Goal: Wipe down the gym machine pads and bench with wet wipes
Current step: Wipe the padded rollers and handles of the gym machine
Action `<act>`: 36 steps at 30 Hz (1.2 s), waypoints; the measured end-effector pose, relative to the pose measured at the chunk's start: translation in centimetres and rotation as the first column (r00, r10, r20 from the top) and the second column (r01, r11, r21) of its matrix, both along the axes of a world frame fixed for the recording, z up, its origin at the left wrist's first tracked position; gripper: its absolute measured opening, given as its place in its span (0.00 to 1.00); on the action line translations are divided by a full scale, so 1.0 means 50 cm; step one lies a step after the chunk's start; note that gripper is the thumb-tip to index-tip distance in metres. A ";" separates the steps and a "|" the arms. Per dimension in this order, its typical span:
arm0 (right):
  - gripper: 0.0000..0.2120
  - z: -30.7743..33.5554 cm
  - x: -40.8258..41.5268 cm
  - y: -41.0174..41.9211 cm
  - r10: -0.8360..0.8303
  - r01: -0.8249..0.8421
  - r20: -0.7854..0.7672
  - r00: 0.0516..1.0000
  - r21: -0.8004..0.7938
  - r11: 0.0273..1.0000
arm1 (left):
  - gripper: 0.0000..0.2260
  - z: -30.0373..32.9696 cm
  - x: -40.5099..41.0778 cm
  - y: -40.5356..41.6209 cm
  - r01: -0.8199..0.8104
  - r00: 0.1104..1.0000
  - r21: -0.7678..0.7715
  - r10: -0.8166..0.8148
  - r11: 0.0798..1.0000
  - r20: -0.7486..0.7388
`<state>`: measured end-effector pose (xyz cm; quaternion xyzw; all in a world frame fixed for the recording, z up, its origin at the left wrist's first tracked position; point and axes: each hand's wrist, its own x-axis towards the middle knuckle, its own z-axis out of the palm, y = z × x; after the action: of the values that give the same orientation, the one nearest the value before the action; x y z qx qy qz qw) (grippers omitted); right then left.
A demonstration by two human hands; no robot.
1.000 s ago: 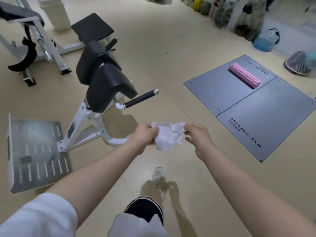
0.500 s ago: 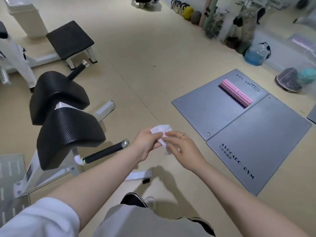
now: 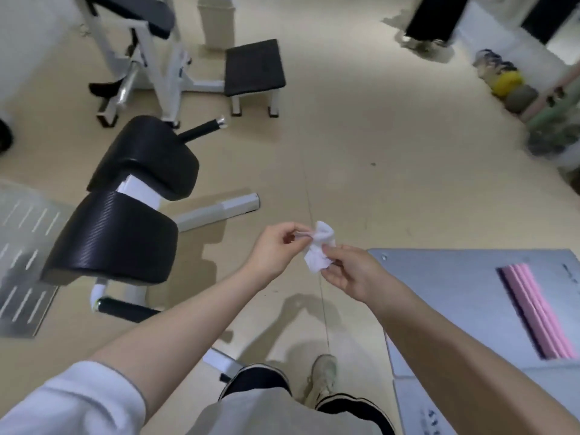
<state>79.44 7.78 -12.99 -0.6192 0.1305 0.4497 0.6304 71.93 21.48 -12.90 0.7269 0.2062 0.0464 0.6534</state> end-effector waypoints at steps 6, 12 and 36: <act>0.12 0.028 0.176 0.051 0.082 -0.044 -0.176 0.981 0.211 0.977 | 0.11 -0.009 0.076 -0.005 -0.020 0.999 0.398 0.034 0.917 -0.027; 0.06 0.011 0.211 0.229 0.453 -0.455 0.051 0.890 0.158 0.877 | 0.28 -0.029 0.083 0.099 0.100 0.960 0.590 0.078 0.801 -0.268; 0.08 -0.047 0.052 1.103 0.282 -0.758 0.707 -0.649 -0.631 -0.165 | 0.14 -0.117 -0.166 0.693 -0.797 0.016 0.549 0.916 0.254 -0.400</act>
<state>82.03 62.92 -15.35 -0.4191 -0.8451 0.3156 0.1031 63.65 56.11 -18.73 0.4613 0.8137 0.1875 0.2999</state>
